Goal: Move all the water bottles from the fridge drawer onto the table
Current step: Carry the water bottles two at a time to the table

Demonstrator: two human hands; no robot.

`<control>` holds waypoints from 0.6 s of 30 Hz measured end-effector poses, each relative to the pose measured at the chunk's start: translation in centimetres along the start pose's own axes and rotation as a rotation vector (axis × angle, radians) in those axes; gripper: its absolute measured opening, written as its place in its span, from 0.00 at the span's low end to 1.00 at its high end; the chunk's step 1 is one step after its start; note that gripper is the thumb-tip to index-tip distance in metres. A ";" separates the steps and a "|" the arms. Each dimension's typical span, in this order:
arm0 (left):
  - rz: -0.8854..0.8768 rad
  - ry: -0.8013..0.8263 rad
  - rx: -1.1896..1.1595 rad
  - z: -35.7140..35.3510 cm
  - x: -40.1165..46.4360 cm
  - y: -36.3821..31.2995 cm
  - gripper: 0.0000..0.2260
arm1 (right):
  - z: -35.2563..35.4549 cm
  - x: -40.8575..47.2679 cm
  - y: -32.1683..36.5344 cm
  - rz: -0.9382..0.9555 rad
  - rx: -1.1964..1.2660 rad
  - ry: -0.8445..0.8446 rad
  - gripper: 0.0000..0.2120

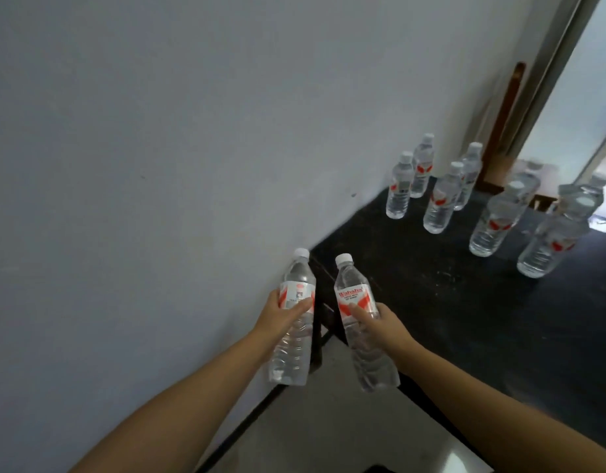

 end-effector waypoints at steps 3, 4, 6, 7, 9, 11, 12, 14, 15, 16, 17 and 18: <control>0.010 0.075 0.044 -2.4 3.1 -0.8 0.28 | 1.4 1.5 -0.1 -0.004 0.029 -0.072 0.34; 0.010 0.103 0.078 -3.4 4.2 -1.0 0.28 | 2.0 2.1 -0.1 -0.009 0.022 -0.097 0.34; -0.004 0.152 0.156 -5.2 5.9 -1.8 0.29 | 3.4 3.4 0.0 -0.011 0.015 -0.152 0.34; -0.006 0.184 0.185 -6.5 7.6 -2.5 0.30 | 4.5 4.7 0.3 -0.015 0.023 -0.186 0.34; 0.000 0.233 0.220 -8.5 10.2 -4.0 0.29 | 6.3 6.9 1.2 -0.026 0.034 -0.222 0.33; -0.014 0.265 0.254 -10.4 13.0 -6.0 0.27 | 8.3 9.4 2.6 -0.024 0.084 -0.238 0.31; -0.030 0.279 0.271 -11.3 14.8 -7.0 0.28 | 9.3 10.8 3.2 -0.028 0.107 -0.245 0.31; -0.091 0.313 0.304 -12.9 17.5 -9.2 0.28 | 11.2 13.3 4.2 -0.031 0.123 -0.279 0.34; -0.118 0.321 0.317 -13.9 19.1 -10.4 0.28 | 12.3 14.8 4.8 -0.026 0.133 -0.296 0.36; -0.149 0.312 0.331 -14.7 20.8 -11.3 0.29 | 13.3 16.1 5.3 -0.022 0.143 -0.305 0.36; -0.169 0.299 0.339 -15.3 21.9 -12.5 0.30 | 14.1 17.1 5.9 -0.010 0.150 -0.312 0.35; -0.194 0.299 0.327 -16.3 23.5 -13.2 0.29 | 15.1 18.3 6.4 0.005 0.155 -0.324 0.33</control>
Point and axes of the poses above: each hand's wrist, its own x-axis towards the middle knuckle, its own z-axis out of the back of the hand, y = z × x, the point moved 7 cm from there along x, towards the middle knuckle
